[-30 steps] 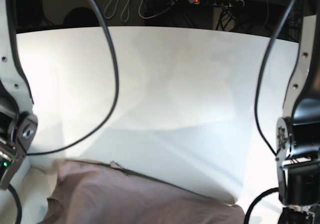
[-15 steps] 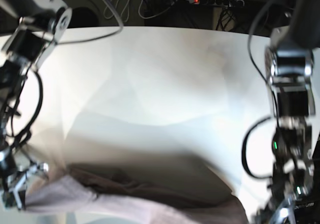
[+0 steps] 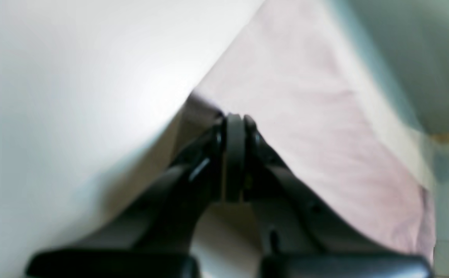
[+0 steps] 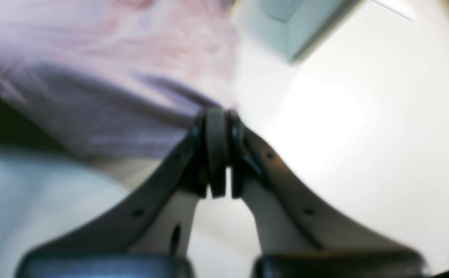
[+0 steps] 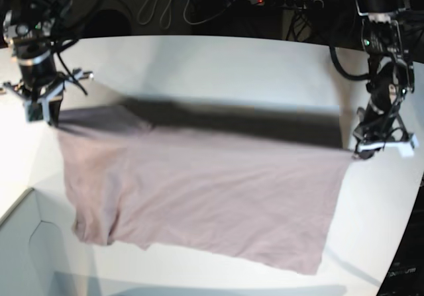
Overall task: Layout the t-shirt on the table in an organized manner, then fold the t-shirt properly
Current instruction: 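Lower the shirt onto the table with both grippers, dragging it back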
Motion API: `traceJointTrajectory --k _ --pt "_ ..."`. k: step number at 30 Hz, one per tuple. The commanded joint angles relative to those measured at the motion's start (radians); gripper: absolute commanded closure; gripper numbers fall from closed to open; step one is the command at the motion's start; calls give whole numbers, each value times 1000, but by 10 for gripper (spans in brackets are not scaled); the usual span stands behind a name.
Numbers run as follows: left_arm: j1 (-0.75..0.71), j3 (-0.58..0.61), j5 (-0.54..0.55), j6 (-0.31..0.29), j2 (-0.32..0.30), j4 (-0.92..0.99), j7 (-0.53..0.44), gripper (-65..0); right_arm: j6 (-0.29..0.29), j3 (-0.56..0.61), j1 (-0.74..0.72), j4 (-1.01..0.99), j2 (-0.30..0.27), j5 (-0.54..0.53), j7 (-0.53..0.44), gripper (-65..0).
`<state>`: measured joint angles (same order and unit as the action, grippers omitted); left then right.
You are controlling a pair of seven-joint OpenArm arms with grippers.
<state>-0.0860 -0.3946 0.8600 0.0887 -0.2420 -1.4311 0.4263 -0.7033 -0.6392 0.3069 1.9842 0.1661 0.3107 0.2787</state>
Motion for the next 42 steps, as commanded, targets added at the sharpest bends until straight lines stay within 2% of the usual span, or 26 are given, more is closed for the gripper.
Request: traceJointTrajectory --k 1,7,14,24,30,36,42 --pt "-5 -19 25 -10 -18 -24 -31 0 5 12 28 16 -9 -12 -29 0" --pt "-156 -45 49 -10 -16 -99 -31 0 5 49 159 4 -9 -17 -31 0" --pt "-278 -48 49 -10 -15 -187 -33 0 5 40 260 4 -20 -149 -31 0" --pt "-377 -157 48 -10 26 -311 -31 0 5 38 324 5 -32 -153 -31 0" --pt "-318 -149 41 -10 26 -300 -25 0 5 35 259 11 -32 -153 -31 0" --pt "-206 -148 41 -10 19 -233 -24 0 5 46 99 2 -47 -150 -23 0" --pt "-80 -148 41 -10 17 -90 -24 0 5 111 -65 -85 -73 -150 -22 0"
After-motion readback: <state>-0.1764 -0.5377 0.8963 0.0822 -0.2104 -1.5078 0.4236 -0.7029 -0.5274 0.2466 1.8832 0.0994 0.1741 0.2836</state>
